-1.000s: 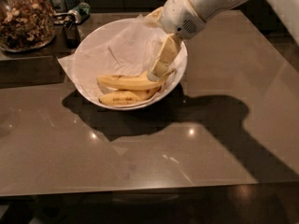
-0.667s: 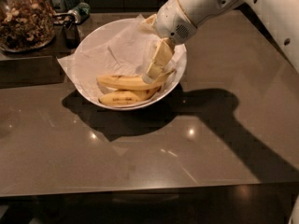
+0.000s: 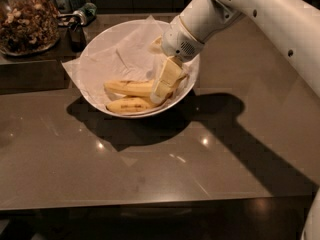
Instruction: Pick banana from white bowl
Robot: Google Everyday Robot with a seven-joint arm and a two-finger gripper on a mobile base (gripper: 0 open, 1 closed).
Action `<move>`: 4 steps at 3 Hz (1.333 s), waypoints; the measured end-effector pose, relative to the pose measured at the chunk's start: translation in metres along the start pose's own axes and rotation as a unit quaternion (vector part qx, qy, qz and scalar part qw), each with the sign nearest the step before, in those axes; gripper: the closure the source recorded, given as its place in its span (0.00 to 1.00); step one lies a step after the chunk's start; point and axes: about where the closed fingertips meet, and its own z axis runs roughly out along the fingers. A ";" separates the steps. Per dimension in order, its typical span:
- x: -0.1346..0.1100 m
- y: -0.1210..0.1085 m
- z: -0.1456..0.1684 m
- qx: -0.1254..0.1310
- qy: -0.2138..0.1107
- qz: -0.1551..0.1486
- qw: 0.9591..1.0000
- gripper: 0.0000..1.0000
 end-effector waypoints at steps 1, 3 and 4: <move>0.009 0.000 0.008 0.018 0.042 0.011 0.999 0.00; 0.011 0.001 0.009 0.019 0.046 0.011 0.999 0.42; 0.011 0.001 0.009 0.019 0.046 0.011 0.999 0.65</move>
Offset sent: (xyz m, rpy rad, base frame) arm 0.0002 -0.0014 -0.0102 -0.0686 -0.0148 -0.0369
